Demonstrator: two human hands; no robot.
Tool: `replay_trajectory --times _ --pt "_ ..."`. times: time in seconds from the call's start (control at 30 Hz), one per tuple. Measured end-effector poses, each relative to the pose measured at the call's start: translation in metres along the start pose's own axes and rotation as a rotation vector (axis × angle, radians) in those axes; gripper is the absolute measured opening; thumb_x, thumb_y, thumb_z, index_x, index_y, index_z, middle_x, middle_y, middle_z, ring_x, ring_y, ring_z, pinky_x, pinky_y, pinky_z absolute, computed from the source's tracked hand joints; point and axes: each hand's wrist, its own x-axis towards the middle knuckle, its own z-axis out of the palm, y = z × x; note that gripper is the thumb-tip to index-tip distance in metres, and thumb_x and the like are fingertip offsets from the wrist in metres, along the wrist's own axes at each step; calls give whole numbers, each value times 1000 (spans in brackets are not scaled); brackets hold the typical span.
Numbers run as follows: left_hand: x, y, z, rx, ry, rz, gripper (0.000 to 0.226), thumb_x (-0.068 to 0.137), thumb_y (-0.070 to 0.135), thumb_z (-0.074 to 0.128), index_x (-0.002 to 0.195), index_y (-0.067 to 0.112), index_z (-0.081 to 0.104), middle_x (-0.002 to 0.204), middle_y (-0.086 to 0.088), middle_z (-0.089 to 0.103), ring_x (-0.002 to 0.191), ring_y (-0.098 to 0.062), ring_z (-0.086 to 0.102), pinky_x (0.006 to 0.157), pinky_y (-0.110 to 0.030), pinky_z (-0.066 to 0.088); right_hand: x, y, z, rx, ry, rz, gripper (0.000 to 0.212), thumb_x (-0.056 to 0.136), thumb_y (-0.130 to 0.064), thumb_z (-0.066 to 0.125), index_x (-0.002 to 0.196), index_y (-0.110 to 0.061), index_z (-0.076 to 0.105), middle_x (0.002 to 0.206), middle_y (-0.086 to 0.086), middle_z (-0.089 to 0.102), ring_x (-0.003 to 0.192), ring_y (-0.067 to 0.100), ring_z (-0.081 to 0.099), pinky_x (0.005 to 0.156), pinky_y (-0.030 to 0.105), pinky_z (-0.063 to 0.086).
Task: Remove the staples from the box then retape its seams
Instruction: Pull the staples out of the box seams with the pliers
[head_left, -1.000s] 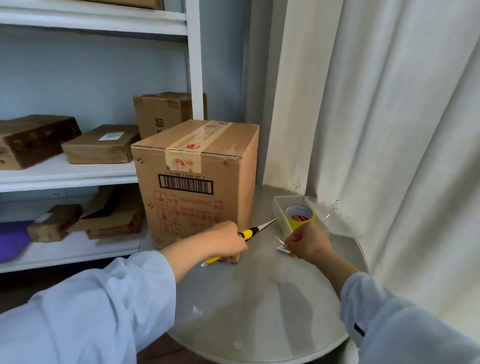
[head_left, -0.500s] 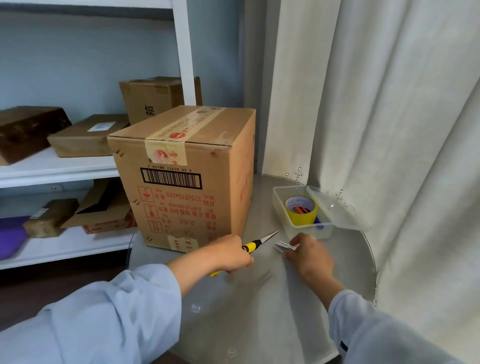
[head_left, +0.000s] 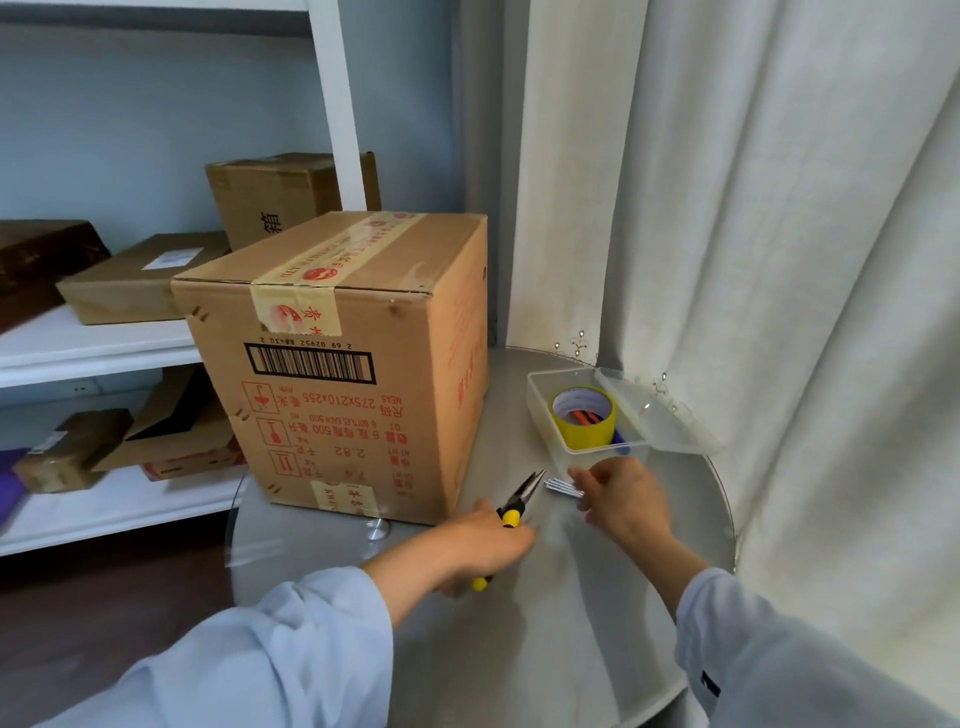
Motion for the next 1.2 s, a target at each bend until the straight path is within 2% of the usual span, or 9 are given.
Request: replay_trajectory --times 0.1,0.2,0.37,0.47,0.53,0.67,1.0,1.13,1.2 --pt "2 11 16 -32 9 7 77 77 59 48 133 10 32 128 -19 50 115 -35 56 74 -37 53 -17 -16 -9 311 -379 112 50 91 -49 56 92 -1 67 71 10 68 55 18 64 48 26 53" --pt "0 23 27 30 58 91 80 78 65 55 137 14 33 133 -11 42 124 -28 45 89 -35 51 -26 -22 -17 188 -541 121 24 88 -31 67 83 -8 63 67 6 58 57 13 58 47 21 50" --pt "-5 28 29 19 -47 196 38 85 49 61 104 17 52 105 -5 51 97 -23 55 64 -26 48 -22 -2 -26 -81 -471 101 13 90 -16 61 96 -4 64 77 14 57 70 25 54 64 30 47" --pt "-9 23 18 58 28 244 28 91 36 56 114 21 51 116 -5 51 102 -22 54 79 -27 46 -20 2 -30 -181 -405 42 15 89 -16 64 98 -4 66 79 14 58 73 23 54 64 28 45" --pt "-12 19 9 52 87 283 20 94 27 51 112 18 55 117 -5 54 103 -19 53 87 -24 44 -16 5 -30 -322 -331 -26 29 82 -22 72 108 -7 69 98 13 65 87 20 58 72 23 44" --pt "-13 4 1 31 127 289 38 96 23 48 133 16 50 138 -8 44 125 -20 46 93 -19 37 -16 8 -29 -449 -198 -17 34 79 -30 73 111 -28 65 120 2 60 111 20 57 90 26 45" --pt "-19 -25 -39 -111 239 275 44 94 21 53 137 17 44 139 -5 44 125 -20 45 105 -33 39 -25 -48 -7 -291 -3 -175 33 92 -22 54 124 -27 61 125 2 62 116 25 56 93 33 46" --pt "-21 -40 -50 -189 354 212 13 91 14 54 102 18 59 119 -7 57 110 -24 54 93 -32 46 -32 -92 14 -114 -75 -298 40 88 -27 60 127 -20 60 124 5 63 114 23 58 95 33 47" --pt "-24 -52 -60 -196 414 174 16 89 8 51 84 23 56 114 -8 59 104 -24 56 81 -31 49 -40 -106 22 -22 -130 -318 57 84 -25 63 138 -16 48 131 7 57 117 24 56 98 33 46"
